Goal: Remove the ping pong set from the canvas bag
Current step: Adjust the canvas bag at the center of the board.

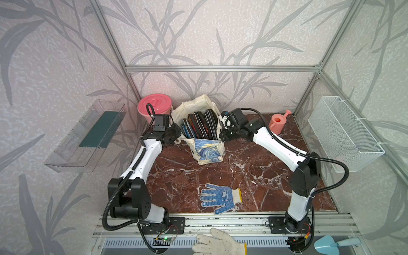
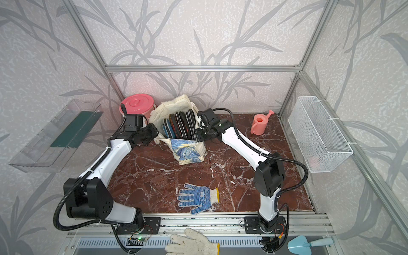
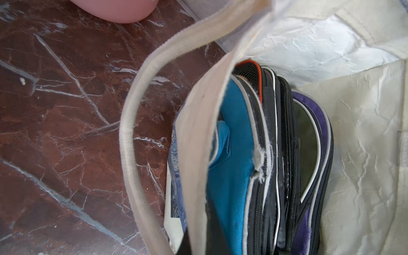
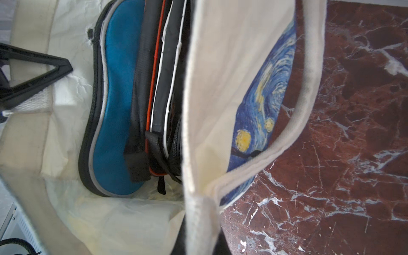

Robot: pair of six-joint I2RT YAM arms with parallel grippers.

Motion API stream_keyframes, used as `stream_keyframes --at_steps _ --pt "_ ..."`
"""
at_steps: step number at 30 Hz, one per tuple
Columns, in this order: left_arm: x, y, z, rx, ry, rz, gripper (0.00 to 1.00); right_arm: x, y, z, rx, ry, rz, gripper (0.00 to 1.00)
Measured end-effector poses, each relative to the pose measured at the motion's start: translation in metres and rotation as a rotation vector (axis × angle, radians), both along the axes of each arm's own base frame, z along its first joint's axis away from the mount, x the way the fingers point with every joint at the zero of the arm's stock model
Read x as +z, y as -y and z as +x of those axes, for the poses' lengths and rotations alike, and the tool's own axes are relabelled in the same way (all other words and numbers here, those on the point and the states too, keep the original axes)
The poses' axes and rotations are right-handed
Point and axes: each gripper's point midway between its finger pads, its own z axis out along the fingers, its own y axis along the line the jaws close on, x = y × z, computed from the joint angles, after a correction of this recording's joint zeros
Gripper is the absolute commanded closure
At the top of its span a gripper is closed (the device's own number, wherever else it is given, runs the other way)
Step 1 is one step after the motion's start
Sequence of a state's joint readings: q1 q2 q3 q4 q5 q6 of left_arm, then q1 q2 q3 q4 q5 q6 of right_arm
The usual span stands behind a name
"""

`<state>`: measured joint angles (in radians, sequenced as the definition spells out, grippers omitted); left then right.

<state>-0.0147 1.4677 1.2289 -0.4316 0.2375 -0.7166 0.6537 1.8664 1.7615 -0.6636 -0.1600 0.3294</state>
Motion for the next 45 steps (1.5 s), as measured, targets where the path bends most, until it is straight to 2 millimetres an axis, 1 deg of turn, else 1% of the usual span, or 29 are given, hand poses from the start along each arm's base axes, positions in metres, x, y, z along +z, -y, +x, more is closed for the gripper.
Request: stream_keyframes --at_steps 1,2,4,6,8,11,13,14,16,17,18,20,21,22,23,25,26,27,28,34,40,43,45 --pt "0.003 -0.001 0.001 0.002 0.011 -0.004 0.09 -0.002 0.001 -0.001 -0.004 -0.006 0.001 0.65" --pt "0.007 -0.002 0.002 0.001 0.024 -0.008 0.01 -0.005 0.003 -0.001 -0.004 -0.011 -0.003 0.54" --pt "0.015 -0.003 -0.001 0.001 0.044 -0.013 0.01 -0.008 0.004 -0.002 -0.006 -0.020 -0.005 0.41" --pt "0.027 -0.004 -0.011 0.003 0.060 -0.012 0.01 -0.007 0.008 -0.001 -0.015 -0.020 -0.004 0.32" --pt "0.043 -0.005 -0.027 0.003 0.077 -0.007 0.01 -0.003 0.010 -0.002 -0.019 -0.017 0.000 0.27" --pt "0.068 -0.003 -0.052 -0.001 0.127 -0.018 0.01 0.007 0.011 -0.005 -0.014 -0.002 0.014 0.26" --pt "0.074 0.002 -0.068 -0.005 0.144 -0.036 0.01 0.013 0.011 -0.008 -0.008 0.004 0.024 0.26" --pt "0.074 0.004 -0.075 -0.007 0.143 -0.044 0.01 0.015 0.010 -0.010 -0.005 0.006 0.027 0.26" --pt "0.067 0.012 -0.083 -0.018 0.126 -0.060 0.02 0.017 0.009 -0.013 0.001 0.005 0.027 0.29" --pt "0.060 0.016 -0.086 -0.025 0.108 -0.069 0.05 0.017 0.007 -0.015 0.005 0.003 0.026 0.31" --pt "0.054 0.020 -0.087 -0.030 0.092 -0.077 0.09 0.016 0.006 -0.017 0.010 0.001 0.024 0.35" --pt "0.040 0.028 -0.089 -0.041 0.054 -0.091 0.22 0.016 0.002 -0.021 0.020 -0.002 0.022 0.58" --pt "0.033 0.032 -0.089 -0.048 0.038 -0.096 0.35 0.016 -0.001 -0.023 0.025 -0.004 0.023 0.75" --pt "0.025 0.037 -0.089 -0.056 0.019 -0.105 0.42 0.016 -0.003 -0.026 0.029 -0.006 0.026 0.91" --pt "0.021 0.040 -0.089 -0.066 0.007 -0.106 0.48 0.016 -0.004 -0.027 0.033 -0.007 0.026 1.00" --pt "0.010 0.047 -0.085 -0.075 -0.013 -0.118 0.71 0.016 -0.008 -0.031 0.043 -0.007 0.026 1.00" --pt "0.007 0.049 -0.083 -0.078 -0.017 -0.121 0.77 0.016 -0.009 -0.031 0.042 -0.009 0.026 1.00" --pt "0.004 0.050 -0.081 -0.078 -0.016 -0.126 0.86 0.016 -0.009 -0.032 0.042 -0.009 0.027 1.00" --pt "0.001 0.051 -0.080 -0.076 -0.016 -0.130 0.99 0.015 -0.008 -0.032 0.041 -0.010 0.025 1.00" --pt "-0.016 0.055 -0.081 -0.089 -0.015 -0.137 1.00 0.003 -0.003 -0.037 0.039 -0.020 0.015 1.00" --pt "-0.039 0.056 -0.091 -0.096 -0.015 -0.132 1.00 -0.020 0.003 -0.040 0.033 -0.046 0.012 1.00" --pt "-0.052 0.058 -0.092 -0.104 -0.015 -0.129 1.00 -0.029 0.007 -0.039 0.026 -0.057 0.012 1.00" --pt "-0.059 0.060 -0.091 -0.113 -0.013 -0.127 1.00 -0.032 0.009 -0.038 0.021 -0.058 0.011 1.00"
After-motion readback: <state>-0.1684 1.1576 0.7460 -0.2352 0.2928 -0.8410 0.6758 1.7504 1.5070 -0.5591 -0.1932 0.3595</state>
